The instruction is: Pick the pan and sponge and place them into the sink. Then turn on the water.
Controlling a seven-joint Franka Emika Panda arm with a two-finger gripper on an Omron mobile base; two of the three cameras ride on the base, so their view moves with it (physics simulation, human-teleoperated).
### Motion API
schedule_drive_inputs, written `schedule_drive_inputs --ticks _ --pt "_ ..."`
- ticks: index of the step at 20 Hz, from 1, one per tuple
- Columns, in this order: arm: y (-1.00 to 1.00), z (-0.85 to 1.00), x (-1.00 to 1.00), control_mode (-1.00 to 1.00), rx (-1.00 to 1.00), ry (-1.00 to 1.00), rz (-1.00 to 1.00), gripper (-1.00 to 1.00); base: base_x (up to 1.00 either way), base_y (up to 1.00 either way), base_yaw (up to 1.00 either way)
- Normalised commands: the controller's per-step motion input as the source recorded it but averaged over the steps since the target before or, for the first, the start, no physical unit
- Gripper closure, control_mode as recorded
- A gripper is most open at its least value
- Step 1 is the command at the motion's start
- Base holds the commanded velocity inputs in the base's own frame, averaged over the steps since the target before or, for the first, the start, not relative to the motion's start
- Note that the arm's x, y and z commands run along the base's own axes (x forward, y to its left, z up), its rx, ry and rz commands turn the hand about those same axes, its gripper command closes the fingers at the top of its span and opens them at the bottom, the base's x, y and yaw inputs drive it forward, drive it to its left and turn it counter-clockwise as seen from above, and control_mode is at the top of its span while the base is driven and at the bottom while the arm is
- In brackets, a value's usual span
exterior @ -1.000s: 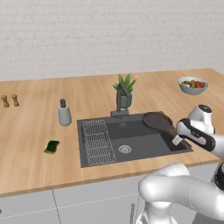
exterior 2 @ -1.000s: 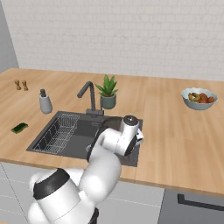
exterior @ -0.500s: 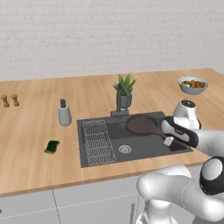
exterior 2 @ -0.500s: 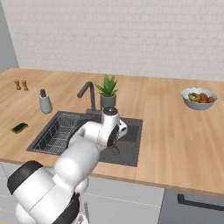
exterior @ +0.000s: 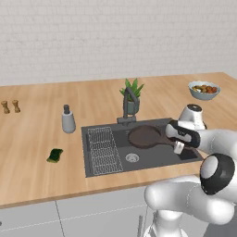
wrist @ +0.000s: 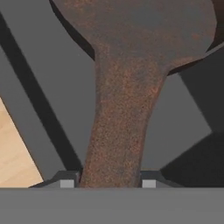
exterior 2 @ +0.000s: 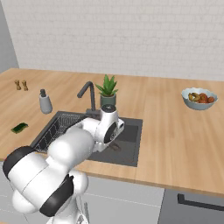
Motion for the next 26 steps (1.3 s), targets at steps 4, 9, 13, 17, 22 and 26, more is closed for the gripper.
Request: schedule_drive_inputs --ticks 4,9,13,17,22,26 --pt "0.04 0.0 0.29 -1.0 -0.04 0.05 0.19 1.0 0.0 0.0 0.0" --pt "0.15 -0.03 0.29 -1.0 -0.07 0.08 0.08 1.0 0.0 0.0 0.0" --pt "0.13 -0.19 0.26 -1.0 -0.05 0.03 0.01 1.0 0.0 0.0 0.0" --pt "0.0 -0.29 0.08 -1.0 0.0 0.0 0.08 1.0 0.0 0.0 0.0" --pt "0.05 -0.24 0.05 -1.0 -0.01 0.0 0.06 1.0 0.0 0.0 0.0" --pt "0.24 -0.25 0.24 -1.0 -0.06 0.04 0.0 1.0 0.0 0.0 0.0"
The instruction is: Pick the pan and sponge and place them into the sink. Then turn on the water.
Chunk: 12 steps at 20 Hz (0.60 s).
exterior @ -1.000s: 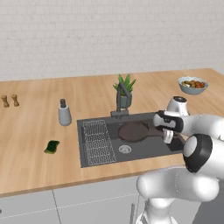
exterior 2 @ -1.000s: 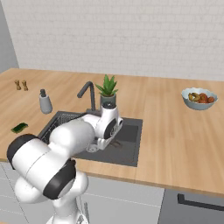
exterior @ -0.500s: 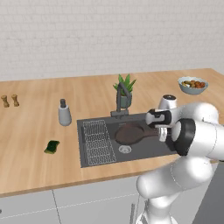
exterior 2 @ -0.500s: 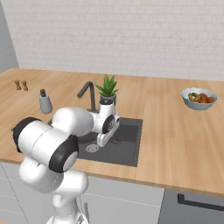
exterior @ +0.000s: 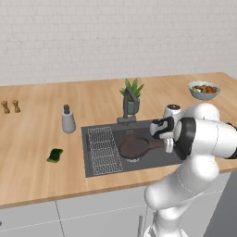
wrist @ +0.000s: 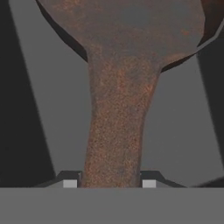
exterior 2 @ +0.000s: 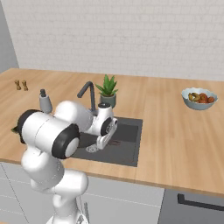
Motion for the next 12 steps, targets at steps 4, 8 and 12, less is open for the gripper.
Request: schedule_drive_inputs --ticks 4,8,12 --pt "0.2 -0.31 0.31 -1.0 -0.06 0.07 0.0 1.0 0.0 0.0 0.0" --pt "0.0 -0.35 0.21 -1.0 0.0 0.05 0.02 1.0 0.0 0.0 0.0" --pt "-0.02 -0.35 0.13 -1.0 0.0 0.01 0.06 1.0 0.0 0.0 0.0"
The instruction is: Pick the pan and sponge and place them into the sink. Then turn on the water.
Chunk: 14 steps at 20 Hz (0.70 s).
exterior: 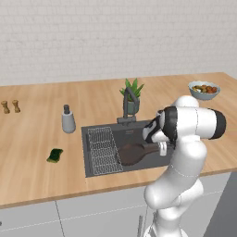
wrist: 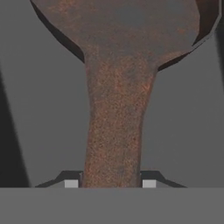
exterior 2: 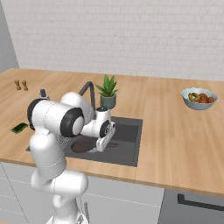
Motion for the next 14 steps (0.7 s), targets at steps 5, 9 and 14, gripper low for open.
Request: schedule_drive_inputs --ticks 5,9,14 --pt "0.0 -0.29 0.2 -1.0 0.0 0.0 0.05 1.0 0.0 0.0 0.0" --pt "0.0 -0.28 0.24 -1.0 0.0 0.0 0.04 1.0 0.0 0.0 0.0" --pt "0.0 -0.32 0.22 -1.0 0.0 0.0 0.04 1.0 0.0 0.0 0.0"
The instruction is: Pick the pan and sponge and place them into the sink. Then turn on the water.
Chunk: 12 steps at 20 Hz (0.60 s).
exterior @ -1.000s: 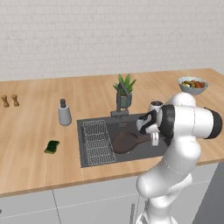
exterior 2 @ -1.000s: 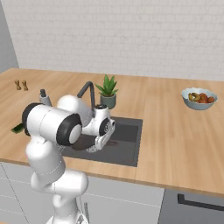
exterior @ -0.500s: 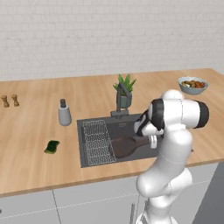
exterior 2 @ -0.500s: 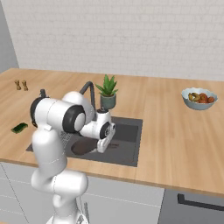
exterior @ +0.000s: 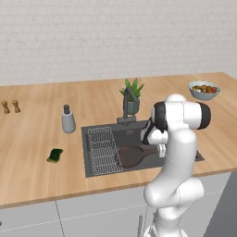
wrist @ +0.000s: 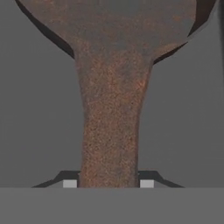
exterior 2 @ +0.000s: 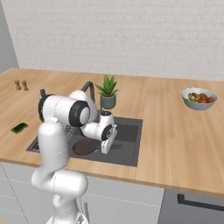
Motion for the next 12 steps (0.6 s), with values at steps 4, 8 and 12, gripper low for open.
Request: schedule_drive_inputs --ticks 4,8,12 --pt "0.0 -0.21 0.09 -1.0 0.0 -0.01 0.03 1.0 0.0 0.0 0.0" --pt "0.0 0.0 0.0 -1.0 0.0 -0.06 0.0 -1.0 0.0 0.0 0.0" --pt "0.0 0.04 -0.02 -1.0 0.0 -0.09 0.01 -1.0 0.0 0.0 0.0"
